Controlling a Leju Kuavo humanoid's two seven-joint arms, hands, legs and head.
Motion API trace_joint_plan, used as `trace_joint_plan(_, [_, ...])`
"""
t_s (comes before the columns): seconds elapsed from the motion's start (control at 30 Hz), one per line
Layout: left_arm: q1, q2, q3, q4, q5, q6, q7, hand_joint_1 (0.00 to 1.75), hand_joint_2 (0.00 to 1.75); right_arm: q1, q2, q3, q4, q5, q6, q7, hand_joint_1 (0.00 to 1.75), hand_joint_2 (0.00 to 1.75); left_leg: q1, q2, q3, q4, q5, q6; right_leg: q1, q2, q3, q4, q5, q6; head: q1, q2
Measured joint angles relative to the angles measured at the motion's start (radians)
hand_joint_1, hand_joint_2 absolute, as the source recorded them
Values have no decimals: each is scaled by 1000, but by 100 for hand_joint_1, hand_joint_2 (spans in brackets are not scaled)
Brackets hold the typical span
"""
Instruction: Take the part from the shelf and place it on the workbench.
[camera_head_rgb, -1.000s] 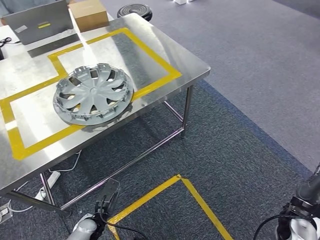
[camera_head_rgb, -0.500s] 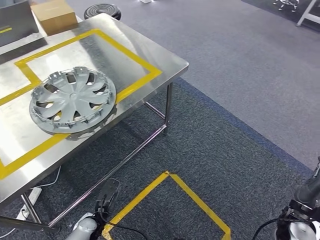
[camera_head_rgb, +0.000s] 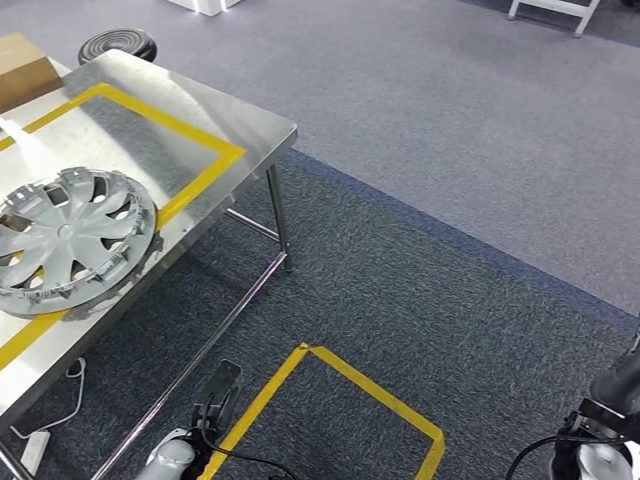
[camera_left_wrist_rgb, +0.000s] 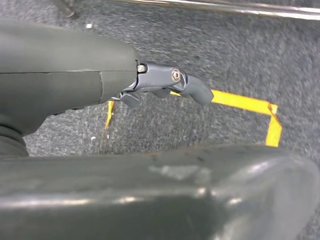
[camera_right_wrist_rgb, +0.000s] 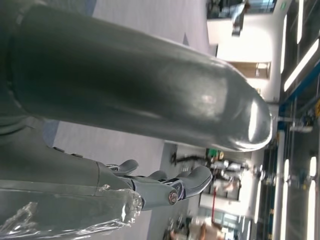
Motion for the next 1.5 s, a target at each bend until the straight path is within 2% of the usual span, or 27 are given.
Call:
trace_joint_plan(0.1, [-3, -1, -3, 0, 0, 0, 0, 0, 0, 2, 4, 6, -2, 4, 0, 1, 0, 0, 9, -17, 67, -164, 106, -7, -6, 33, -1, 5, 1, 10, -1, 0])
trace_joint_plan(0.13, [-4, -1, -4, 0, 0, -1, 0, 0, 0, 3, 4, 8, -3, 7, 1, 0, 0, 0, 13, -28, 89, -215, 125, -7, -6, 42, -4, 8, 1, 15, -1, 0])
trace_joint_plan(0.2, [-6, -2, -6, 0, -1, -4, 0, 0, 0, 6, 5, 9, -8, 12, 2, 1, 0, 0, 14, -43, 105, -258, 129, 0, -7, 55, -11, 9, 3, 28, -4, 0])
trace_joint_plan(0.23, [-6, -2, -6, 0, -1, -6, 0, 0, 0, 10, 6, 10, -10, 13, 3, 1, 0, 0, 13, -39, 104, -259, 129, 9, -9, 61, -14, 5, 6, 34, -4, 0])
trace_joint_plan(0.27, [-7, -3, -6, 0, -1, -8, 0, 0, 0, 14, 6, 11, -13, 13, 3, 1, 0, 0, 12, -32, 104, -260, 131, 16, -9, 56, -18, 5, 7, 39, -5, 0])
trace_joint_plan(0.33, [-9, -5, -6, 0, -1, -11, 0, 0, 0, 18, 7, 12, -18, 12, 3, 1, 0, 0, 13, -17, 105, -264, 135, 28, -7, 13, -38, 42, -15, 47, 2, 0])
trace_joint_plan(0.4, [-8, -6, -6, 0, -1, -15, -1, 0, 0, 14, 8, 15, -22, 11, 3, 1, 0, 0, 11, 2, 106, -264, 135, 35, -4, -34, -89, 154, -75, 50, 9, 0])
trace_joint_plan(0.47, [-6, -6, -6, 0, -2, -18, -1, 0, 0, 14, 10, 19, -22, 11, 3, 1, 0, 0, 8, 25, 107, -264, 133, 39, -4, -45, -142, 267, -121, 51, 10, 0])
trace_joint_plan(0.5, [-5, -6, -6, 0, -2, -19, -1, 0, 0, 17, 12, 22, -23, 11, 3, 1, 0, 0, 7, 36, 107, -264, 132, 39, -4, -46, -148, 283, -119, 49, 10, 0])
trace_joint_plan(0.57, [-4, -6, -6, 0, -1, -20, -4, 0, 0, 21, 14, 27, -26, 12, 3, 1, 0, 0, 6, 58, 112, -264, 127, 38, -2, -58, -103, 204, -71, 44, 10, 0])
trace_joint_plan(0.63, [-4, -5, -6, 0, -1, -21, -7, 0, 0, 21, 17, 33, -32, 12, 3, 0, 0, 0, 2, 79, 118, -263, 121, 32, 5, -102, -30, 77, -26, 37, 10, 0])
trace_joint_plan(0.7, [-1, -2, -6, 0, -1, -21, -9, 0, 0, 20, 22, 38, -37, 12, 3, -2, 0, 0, -4, 97, 123, -263, 116, 23, 14, -122, 0, 21, -16, 28, 9, 0])
trace_joint_plan(0.77, [1, 0, -6, 0, -1, -21, -10, 0, 0, 25, 25, 39, -39, 12, 3, -3, 0, 0, -4, 117, 125, -264, 114, 15, 15, -95, -2, 17, -12, 17, 9, 0])
trace_joint_plan(0.8, [1, 0, -6, 0, -1, -21, -11, 0, 0, 29, 26, 40, -40, 12, 3, -3, 0, 0, -2, 109, 124, -259, 107, 11, 14, -83, -2, 15, -10, 13, 9, 0])
trace_joint_plan(0.83, [0, 0, -7, 0, -1, -21, -12, 0, 0, 31, 27, 40, -43, 12, 3, -4, 0, 0, 0, 90, 117, -239, 91, 7, 11, -71, -2, 12, -8, 8, 8, 0])
trace_joint_plan(0.9, [3, 0, -7, 0, -2, -21, -15, 0, 0, 32, 31, 43, -48, 12, 3, -4, 0, 0, 3, 32, 75, -142, 37, 2, 7, -46, -1, 10, -5, 0, 4, 0])
trace_joint_plan(0.97, [9, 2, -7, 0, -2, -21, -16, 0, 0, 32, 35, 47, -49, 12, 4, -4, 0, 0, 3, 7, 15, -23, -8, 0, 5, -18, -1, 10, -4, -4, 2, 0])
trace_joint_plan(1.0, [11, 2, -7, 0, -2, -22, -16, 0, 0, 34, 37, 50, -49, 12, 5, -4, 0, 0, 3, 3, -2, 4, -7, 0, 5, -2, -1, 10, -4, -5, 2, 0])
trace_joint_plan(1.07, [11, 4, -7, 0, -3, -23, -16, 0, 0, 37, 40, 54, -49, 12, 5, -3, 0, 0, 4, -5, 12, -47, 48, 3, 3, 30, -1, 10, -3, -3, 2, 0])
trace_joint_plan(1.13, [11, 4, -7, 0, -4, -23, -16, 0, 0, 38, 41, 57, -50, 13, 5, -3, 0, 0, 9, -47, 67, -174, 114, 4, 0, 61, -3, 13, -1, 5, 2, 0])
trace_joint_plan(1.2, [11, 5, -8, 0, -7, -23, -15, 0, 0, 38, 41, 60, -53, 13, 6, -3, 0, 0, 15, -85, 100, -251, 135, 5, -1, 87, -11, 14, 3, 16, 2, 0])
trace_joint_plan(1.27, [11, 5, -8, 0, -9, -23, -14, 0, 0, 43, 41, 61, -55, 13, 5, -3, 0, 0, 15, -77, 103, -261, 134, 12, -4, 108, -22, 9, 9, 29, 2, 0])
trace_joint_plan(1.3, [10, 5, -8, 0, -9, -23, -14, 0, 0, 46, 42, 62, -55, 13, 5, -3, 0, 0, 14, -65, 104, -263, 136, 18, -4, 98, -26, 10, 10, 34, 2, 0])
trace_joint_plan(1.33, [8, 4, -7, 0, -9, -23, -15, 0, 0, 48, 42, 62, -55, 13, 5, -3, 0, 0, 15, -53, 105, -265, 138, 25, -2, 71, -36, 24, 1, 38, 6, 0])
trace_joint_plan(1.4, [9, 4, -7, 0, -9, -23, -15, 0, 0, 46, 42, 63, -55, 13, 4, -2, 0, 0, 12, -26, 108, -268, 138, 35, 3, -8, -78, 114, -49, 44, 12, 0])
trace_joint_plan(1.43, [11, 5, -7, 0, -9, -23, -15, 0, 0, 43, 43, 64, -55, 14, 4, -2, 0, 0, 10, -12, 108, -268, 137, 38, 3, -33, -110, 182, -83, 47, 14, 0])
trace_joint_plan(1.5, [13, 8, -7, 0, -9, -23, -15, 0, 0, 46, 43, 65, -55, 15, 3, 0, 0, 0, 8, 17, 108, -268, 135, 40, 1, -45, -156, 283, -121, 49, 15, 0])
